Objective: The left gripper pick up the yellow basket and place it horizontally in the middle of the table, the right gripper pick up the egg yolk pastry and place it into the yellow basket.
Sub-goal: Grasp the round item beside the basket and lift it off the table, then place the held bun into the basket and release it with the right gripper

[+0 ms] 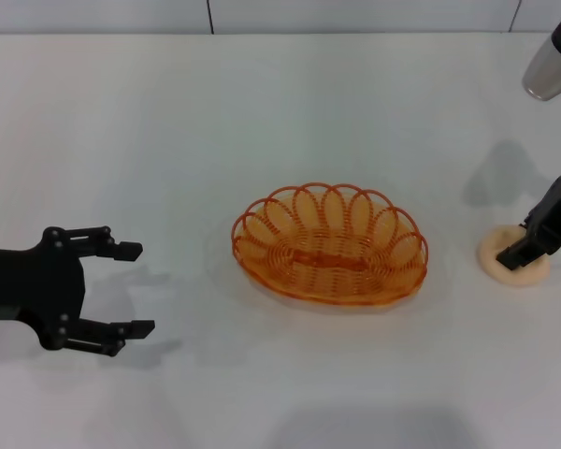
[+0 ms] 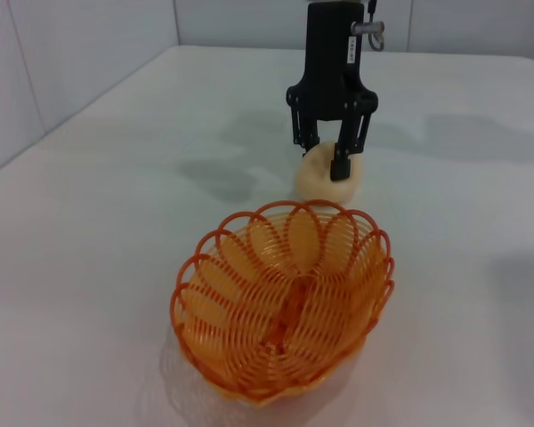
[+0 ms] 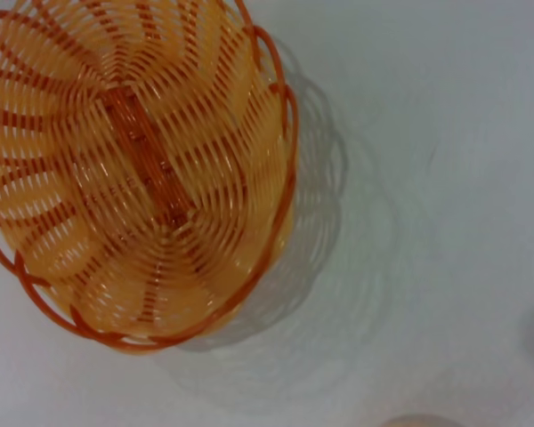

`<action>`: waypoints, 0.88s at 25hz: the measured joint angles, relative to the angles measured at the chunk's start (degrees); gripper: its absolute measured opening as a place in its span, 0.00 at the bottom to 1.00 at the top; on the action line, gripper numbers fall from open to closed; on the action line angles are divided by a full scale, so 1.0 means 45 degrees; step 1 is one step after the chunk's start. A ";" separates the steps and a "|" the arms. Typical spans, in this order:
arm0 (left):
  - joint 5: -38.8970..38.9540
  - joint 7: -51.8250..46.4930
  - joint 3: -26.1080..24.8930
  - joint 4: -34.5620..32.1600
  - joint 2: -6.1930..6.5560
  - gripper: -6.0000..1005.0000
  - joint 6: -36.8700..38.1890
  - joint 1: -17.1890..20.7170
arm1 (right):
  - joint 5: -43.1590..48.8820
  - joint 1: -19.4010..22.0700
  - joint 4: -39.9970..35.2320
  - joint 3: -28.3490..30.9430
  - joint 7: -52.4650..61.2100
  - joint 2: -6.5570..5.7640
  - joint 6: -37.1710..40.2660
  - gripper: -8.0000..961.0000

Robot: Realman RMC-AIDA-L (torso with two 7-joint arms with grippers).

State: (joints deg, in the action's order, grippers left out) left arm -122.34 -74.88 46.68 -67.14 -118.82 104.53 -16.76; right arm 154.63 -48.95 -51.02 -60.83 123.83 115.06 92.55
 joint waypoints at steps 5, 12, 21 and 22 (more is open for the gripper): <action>-0.0002 0.0000 0.0084 0.0000 0.0000 0.88 -0.0008 0.0036 | -0.0038 0.0000 -0.0034 0.0001 -0.0011 -0.0005 0.0118 0.41; -0.0003 -0.0008 0.0115 0.0000 0.0001 0.88 -0.0009 0.0077 | -0.0074 0.0202 -0.0749 0.0069 -0.0148 -0.0004 0.0509 0.34; -0.0002 -0.0026 0.0090 0.0000 0.0001 0.88 -0.0008 0.0100 | -0.2401 0.0808 -0.3379 0.0642 -0.0375 -0.0110 0.2304 0.24; -0.0002 -0.0031 0.0082 0.0000 0.0001 0.88 -0.0008 0.0087 | -0.2793 0.0836 -0.3532 0.0644 -0.0386 -0.0096 0.2383 0.24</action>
State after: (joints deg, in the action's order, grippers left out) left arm -122.34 -75.02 47.05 -67.14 -118.82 104.50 -16.37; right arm 142.06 -45.19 -66.91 -57.93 122.09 114.63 103.27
